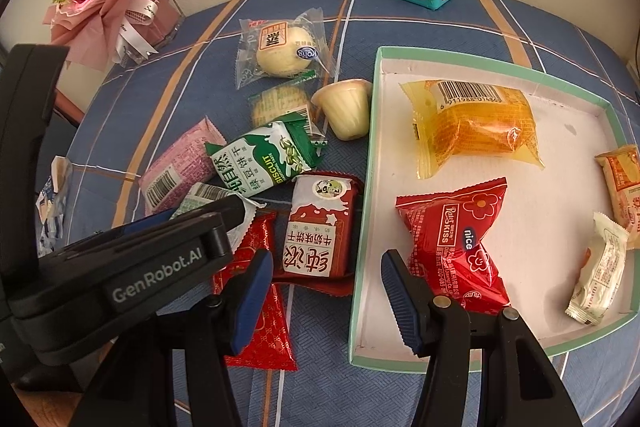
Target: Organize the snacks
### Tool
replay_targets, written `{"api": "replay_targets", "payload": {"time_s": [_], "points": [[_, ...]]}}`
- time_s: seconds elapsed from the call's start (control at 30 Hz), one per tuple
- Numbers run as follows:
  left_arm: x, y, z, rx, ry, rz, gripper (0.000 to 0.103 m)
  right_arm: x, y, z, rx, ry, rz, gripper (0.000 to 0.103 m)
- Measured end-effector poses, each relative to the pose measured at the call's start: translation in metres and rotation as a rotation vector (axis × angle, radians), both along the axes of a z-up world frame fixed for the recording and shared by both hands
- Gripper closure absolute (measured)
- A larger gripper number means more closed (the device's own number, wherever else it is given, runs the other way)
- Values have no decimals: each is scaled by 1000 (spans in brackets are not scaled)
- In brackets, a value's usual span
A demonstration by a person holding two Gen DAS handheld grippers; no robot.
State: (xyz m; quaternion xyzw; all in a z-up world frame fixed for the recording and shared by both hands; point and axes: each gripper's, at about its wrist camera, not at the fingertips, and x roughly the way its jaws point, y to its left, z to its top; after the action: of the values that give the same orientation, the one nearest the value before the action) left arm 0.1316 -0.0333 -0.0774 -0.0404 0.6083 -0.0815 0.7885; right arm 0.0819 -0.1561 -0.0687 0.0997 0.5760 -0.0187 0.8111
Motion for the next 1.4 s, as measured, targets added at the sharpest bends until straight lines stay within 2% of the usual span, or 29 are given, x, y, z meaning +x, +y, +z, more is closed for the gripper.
{"api": "replay_targets", "payload": {"time_s": [0.23, 0.53, 0.67, 0.77, 1.1, 1.4], "points": [[-10, 20, 11, -6, -19, 38, 41, 0, 11, 0, 25, 0, 27, 43], [-23, 50, 19, 61, -38, 107, 41, 0, 36, 2, 17, -7, 90, 43], [-26, 59, 17, 128, -33, 126, 41, 0, 52, -2, 30, 6, 122, 43], [-27, 64, 13, 145, -23, 143, 41, 0, 60, -7, 31, 21, 143, 43], [-27, 78, 0, 170, 11, 153, 41, 4, 92, -37, -7, 96, 178, 43], [-18, 79, -8, 174, 20, 174, 41, 5, 129, -57, -120, 108, 191, 43]]}}
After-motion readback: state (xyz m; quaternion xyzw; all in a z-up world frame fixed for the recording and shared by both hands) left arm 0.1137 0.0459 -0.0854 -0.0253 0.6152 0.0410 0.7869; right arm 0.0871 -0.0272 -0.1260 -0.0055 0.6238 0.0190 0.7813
